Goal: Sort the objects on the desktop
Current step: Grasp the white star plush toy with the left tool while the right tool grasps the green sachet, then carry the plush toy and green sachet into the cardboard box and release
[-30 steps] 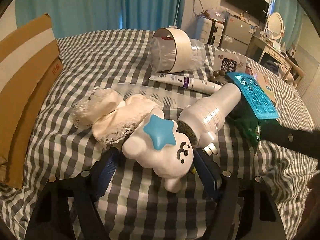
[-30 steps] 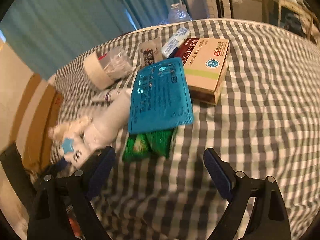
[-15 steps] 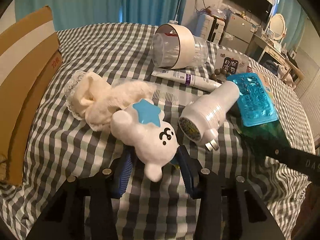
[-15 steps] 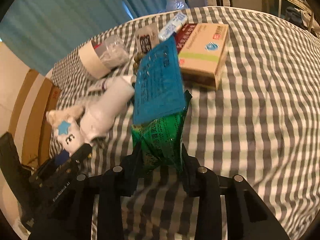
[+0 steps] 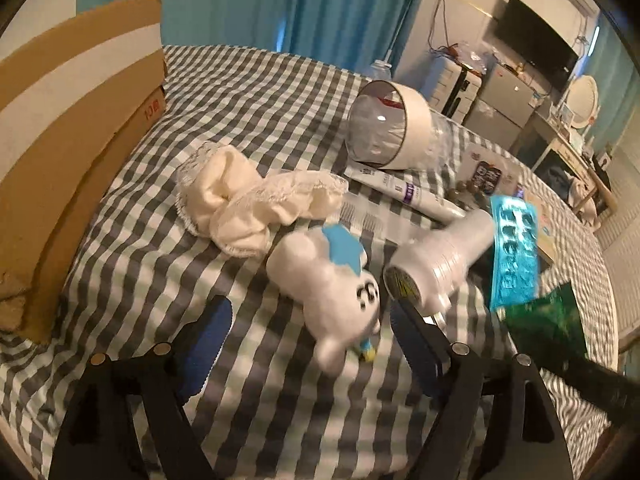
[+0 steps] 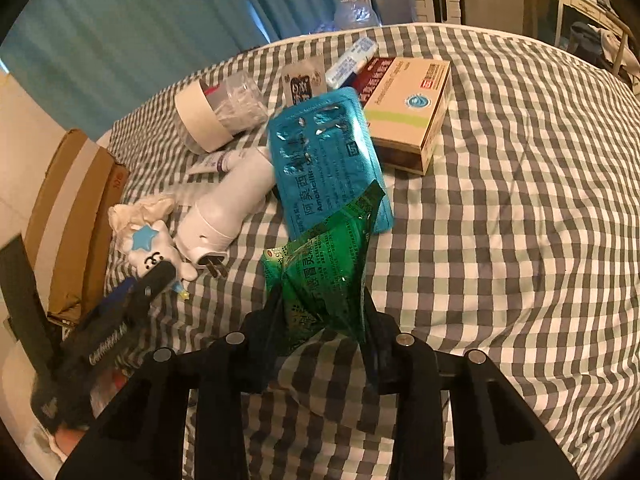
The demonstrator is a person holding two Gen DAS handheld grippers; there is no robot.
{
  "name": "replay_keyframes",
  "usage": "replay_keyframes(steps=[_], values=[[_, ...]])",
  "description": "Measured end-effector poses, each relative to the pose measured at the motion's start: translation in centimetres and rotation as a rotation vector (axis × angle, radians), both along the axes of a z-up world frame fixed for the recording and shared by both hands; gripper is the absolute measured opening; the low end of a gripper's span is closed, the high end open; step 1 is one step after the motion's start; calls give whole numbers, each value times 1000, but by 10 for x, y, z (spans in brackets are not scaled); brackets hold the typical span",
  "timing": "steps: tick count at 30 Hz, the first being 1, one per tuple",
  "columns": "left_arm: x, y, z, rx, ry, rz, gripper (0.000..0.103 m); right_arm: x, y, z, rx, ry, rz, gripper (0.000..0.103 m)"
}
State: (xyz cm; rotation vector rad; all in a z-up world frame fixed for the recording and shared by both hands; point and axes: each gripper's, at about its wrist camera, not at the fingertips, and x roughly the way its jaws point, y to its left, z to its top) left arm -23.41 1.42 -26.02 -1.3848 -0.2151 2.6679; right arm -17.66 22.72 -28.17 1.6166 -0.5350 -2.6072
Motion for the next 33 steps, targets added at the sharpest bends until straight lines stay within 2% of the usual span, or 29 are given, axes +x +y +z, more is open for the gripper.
replay_keyframes(steps=[2,3,4,5,9,14,19,23,27,33], values=[[-8,4,-5,-10,-16,-4,84,-3,-1,-4,-4,-7,0,34],[-13,5,-10,-40,-31,4,78,-4,0,-7,-7,-10,0,34],[-16,6,-13,-54,-46,10,66,-6,-1,-9,-6,-11,-1,34],[-16,5,-14,-43,-52,16,61,-7,0,-12,-6,-14,-2,34],[-7,-5,-12,45,-51,23,58,-6,5,-21,-33,-22,-18,34],[16,-20,-2,68,-46,28,58,15,-2,3,-12,32,-30,33],[42,-28,25,43,-12,31,58,34,-15,21,14,57,-21,33],[65,-41,54,112,17,75,58,52,-26,39,38,88,-8,33],[83,-34,96,19,94,44,58,71,-43,63,133,147,21,33],[105,-39,150,-36,211,3,58,98,-64,101,138,221,50,33]])
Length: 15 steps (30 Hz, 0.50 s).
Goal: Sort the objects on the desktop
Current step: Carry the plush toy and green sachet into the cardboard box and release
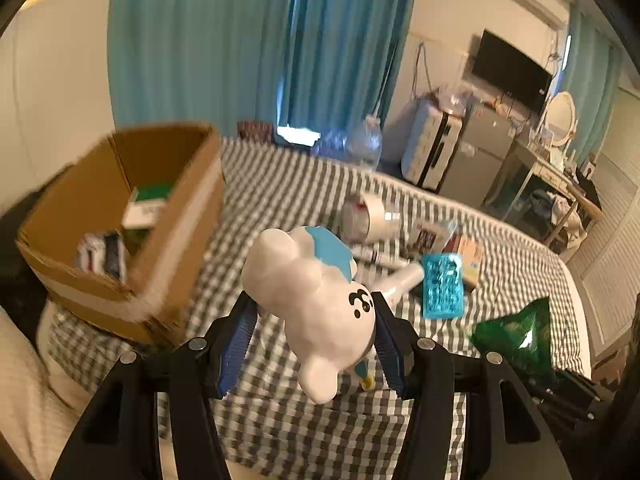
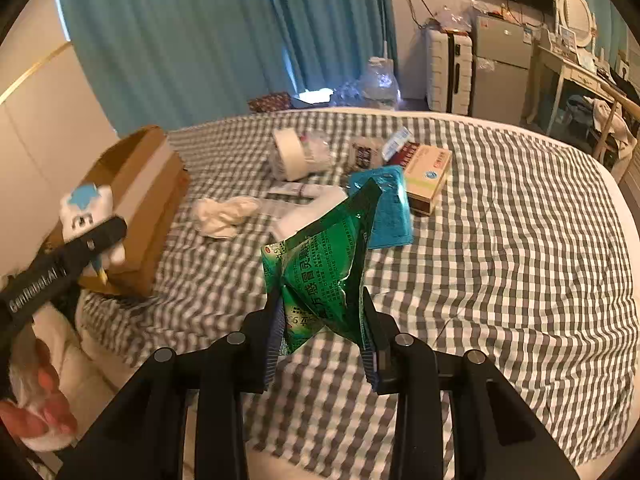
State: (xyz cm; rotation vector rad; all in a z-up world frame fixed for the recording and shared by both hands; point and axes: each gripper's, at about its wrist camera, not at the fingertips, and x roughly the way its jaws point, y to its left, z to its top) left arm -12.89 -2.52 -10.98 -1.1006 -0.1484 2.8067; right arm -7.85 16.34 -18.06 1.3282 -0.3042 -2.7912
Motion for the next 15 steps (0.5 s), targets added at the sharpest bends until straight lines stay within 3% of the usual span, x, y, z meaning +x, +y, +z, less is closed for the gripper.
replay_keyframes(steps=[7,15], values=[[23,-30,34,5,44,34,58,19,-18,31,-16,58,37,33],[29,-66,47,-15,64,76,58,26,-52,59,-60,115,124,33]])
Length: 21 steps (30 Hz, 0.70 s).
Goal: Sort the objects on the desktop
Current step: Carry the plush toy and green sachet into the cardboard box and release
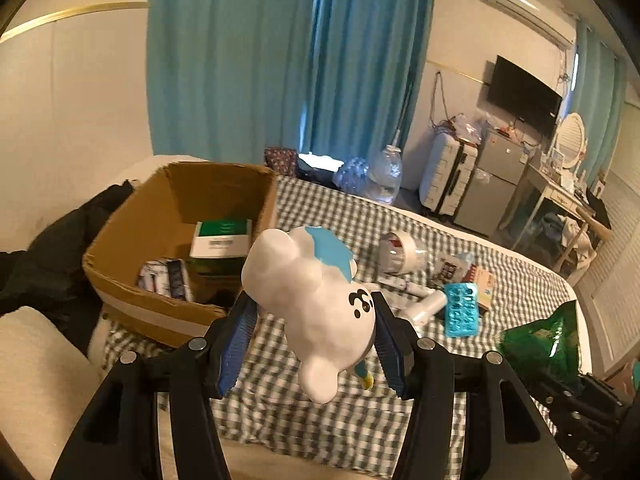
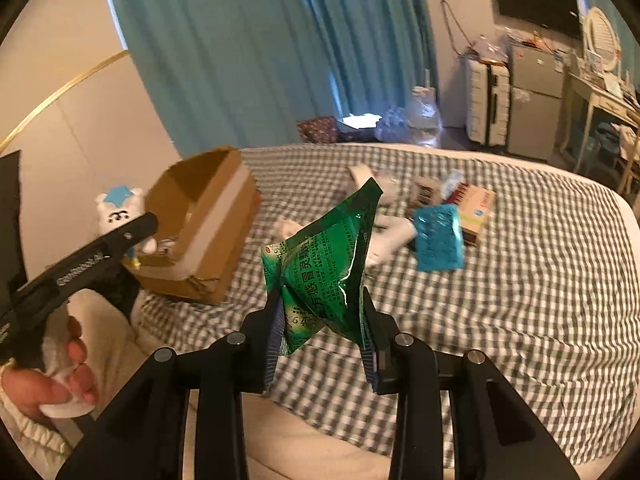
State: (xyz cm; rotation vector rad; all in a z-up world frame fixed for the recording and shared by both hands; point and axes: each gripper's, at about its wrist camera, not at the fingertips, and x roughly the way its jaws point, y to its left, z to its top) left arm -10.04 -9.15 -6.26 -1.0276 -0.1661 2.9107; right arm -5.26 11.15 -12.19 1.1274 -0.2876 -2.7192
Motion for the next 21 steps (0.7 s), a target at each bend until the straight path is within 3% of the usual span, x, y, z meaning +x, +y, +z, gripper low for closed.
replay_keyframes(steps=[7,12,21], values=[[-19,-42,1,-10,-11,26,58,-29,-45,7,-29,-4,96,33],[-41,-95,1,-35,-8,85,58,-65,-95,12,-14,21,198,33],[-95,-159,-30,-108,-90,155,58,-170,-194,-3,-59,-24,326,33]])
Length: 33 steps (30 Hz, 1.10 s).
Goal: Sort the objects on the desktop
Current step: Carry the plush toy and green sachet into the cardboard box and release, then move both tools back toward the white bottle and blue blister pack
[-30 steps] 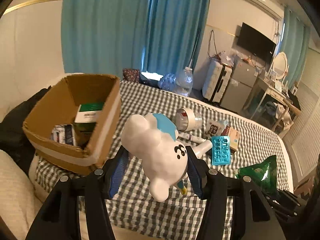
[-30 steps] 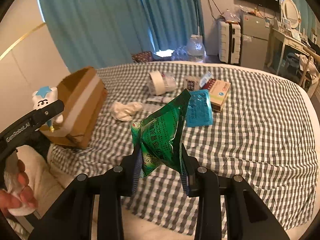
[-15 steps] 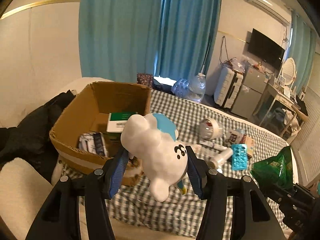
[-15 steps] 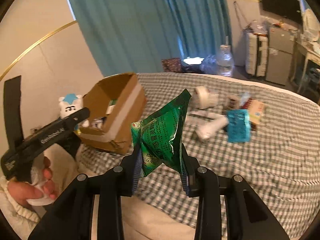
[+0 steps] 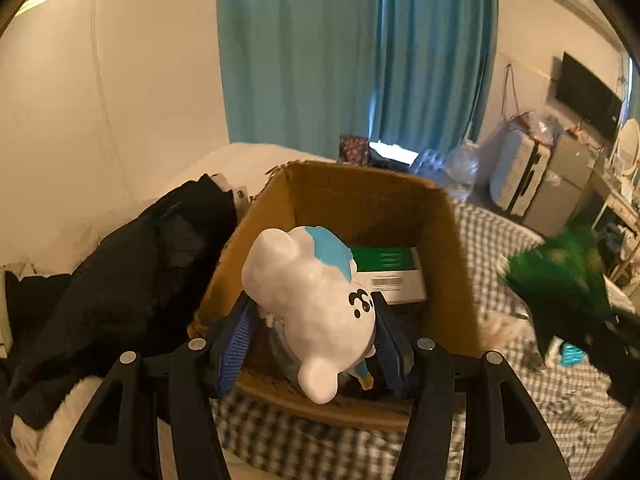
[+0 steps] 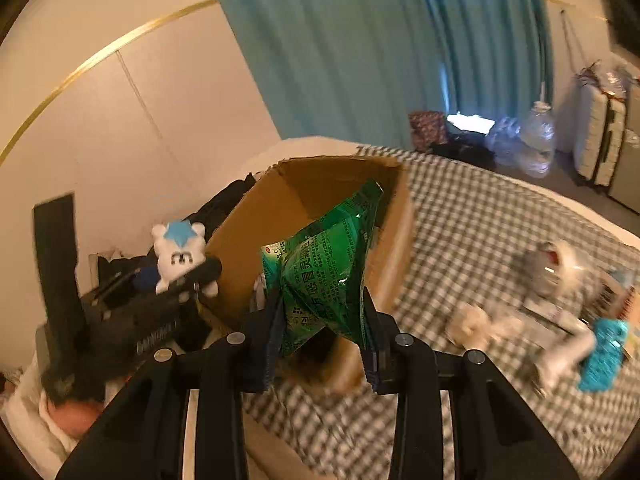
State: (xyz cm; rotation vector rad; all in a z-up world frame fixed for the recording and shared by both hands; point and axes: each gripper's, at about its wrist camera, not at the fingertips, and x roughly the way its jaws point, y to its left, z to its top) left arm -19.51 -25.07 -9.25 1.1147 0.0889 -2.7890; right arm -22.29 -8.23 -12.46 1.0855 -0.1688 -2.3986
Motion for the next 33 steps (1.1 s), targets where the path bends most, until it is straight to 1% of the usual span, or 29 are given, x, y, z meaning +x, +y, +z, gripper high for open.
replay_keyframes(steps=[2,4,5,6,7,8,9,12,14,16,19,21,24,26,29,31,33], values=[[-8,-4,-7,-6,-11,-13,58,-22,-12,-9,2,-31,13,34],[-14,-5,-12,-6,-13,-27,60,-39,-24,-14,20,-65,46,37],[-15,-6,-14,1,-10,-38,63,-42,-29,-14,39,-64,57,55],[-15,-6,-15,9,-10,-44,76,-44,-32,-11,75,-40,49,69],[-14,-6,-17,17,-13,-49,89,-42,-32,-6,110,8,20,88],[-12,-6,-17,20,-11,-49,92,-38,-30,1,120,67,1,88],[-9,-3,-16,22,-1,-53,93,-34,-27,6,110,109,0,88],[-3,5,-14,10,-20,-61,93,-15,-7,19,83,150,-10,88],[7,15,-8,6,-6,-70,95,7,16,22,77,184,-44,88],[21,30,-1,-2,18,-84,100,36,49,17,96,206,-95,88],[38,59,7,-3,41,-127,101,75,99,6,159,199,-170,88],[51,85,15,-12,53,-159,101,101,134,-2,192,177,-233,88],[75,126,27,6,92,-190,103,130,179,-8,176,142,-327,88],[89,148,30,16,108,-202,103,156,206,-8,150,146,-393,88],[112,183,24,16,108,-214,103,184,234,-15,143,140,-456,88],[125,207,14,2,90,-231,103,192,250,-16,134,130,-468,88],[136,226,2,-23,69,-242,103,193,257,-17,114,112,-466,88]])
